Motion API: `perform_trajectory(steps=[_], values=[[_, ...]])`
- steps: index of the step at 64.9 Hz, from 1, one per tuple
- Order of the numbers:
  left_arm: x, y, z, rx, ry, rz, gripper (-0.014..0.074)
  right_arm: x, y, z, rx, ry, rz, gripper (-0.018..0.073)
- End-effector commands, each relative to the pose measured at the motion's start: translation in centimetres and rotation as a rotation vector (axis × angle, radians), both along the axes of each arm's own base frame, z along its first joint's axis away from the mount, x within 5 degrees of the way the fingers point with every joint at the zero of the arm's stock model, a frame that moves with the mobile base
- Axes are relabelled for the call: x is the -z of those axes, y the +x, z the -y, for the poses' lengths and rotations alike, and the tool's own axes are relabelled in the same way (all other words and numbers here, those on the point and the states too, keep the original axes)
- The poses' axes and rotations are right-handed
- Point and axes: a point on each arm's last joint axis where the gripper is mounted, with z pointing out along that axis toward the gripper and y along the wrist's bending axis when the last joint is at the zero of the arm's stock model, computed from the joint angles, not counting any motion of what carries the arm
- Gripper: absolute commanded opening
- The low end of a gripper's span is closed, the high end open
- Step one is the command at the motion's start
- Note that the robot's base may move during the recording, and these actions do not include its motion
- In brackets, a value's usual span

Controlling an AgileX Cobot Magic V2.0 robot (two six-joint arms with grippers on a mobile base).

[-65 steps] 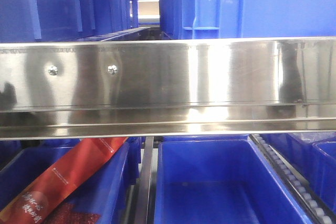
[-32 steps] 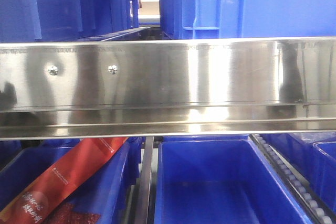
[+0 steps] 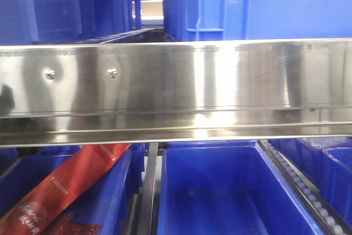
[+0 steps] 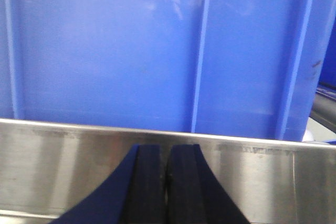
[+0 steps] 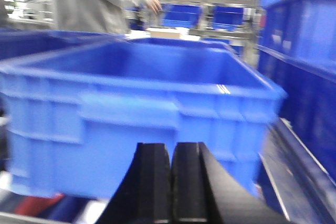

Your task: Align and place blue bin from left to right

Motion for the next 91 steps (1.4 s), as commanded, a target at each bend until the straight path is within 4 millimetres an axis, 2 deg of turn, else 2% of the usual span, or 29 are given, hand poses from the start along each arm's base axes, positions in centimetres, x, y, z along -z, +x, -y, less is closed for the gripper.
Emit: perform_trajectory(steps=[1,9,17,39,43,46,91], values=[[-0.2,0.0,0.0,0.000,-0.001,0.021,0.0004,1.9,-0.2,0.2,0.046,0.012,0.023,-0.0088],[-0.2,0.0,0.0,0.000,-0.001,0.021,0.0004,5.6,-0.4,0.5,0.108,0.029,0.001,-0.0088],[-0.2,0.0,0.0,0.000,-0.001,0.021,0.0004,8.4,-0.4,0.6,0.134,0.031,-0.033,-0.0088],[-0.2,0.0,0.0,0.000,-0.001,0.021,0.0004,12.8,0.0,1.0,0.190,0.033,-0.017,-0.0088],[-0.2,0.0,0.0,0.000,-0.001,0.021,0.0004,12.1,0.0,1.0,0.192,0.037,0.057,-0.0088],[-0.2,0.0,0.0,0.000,-0.001,0.021,0.0004,12.5,0.0,1.0,0.190,0.041,0.013,-0.0088],[-0.2,0.0,0.0,0.000,-0.001,0.021,0.0004,12.6,0.0,1.0,0.190,0.041,0.010,-0.0088]])
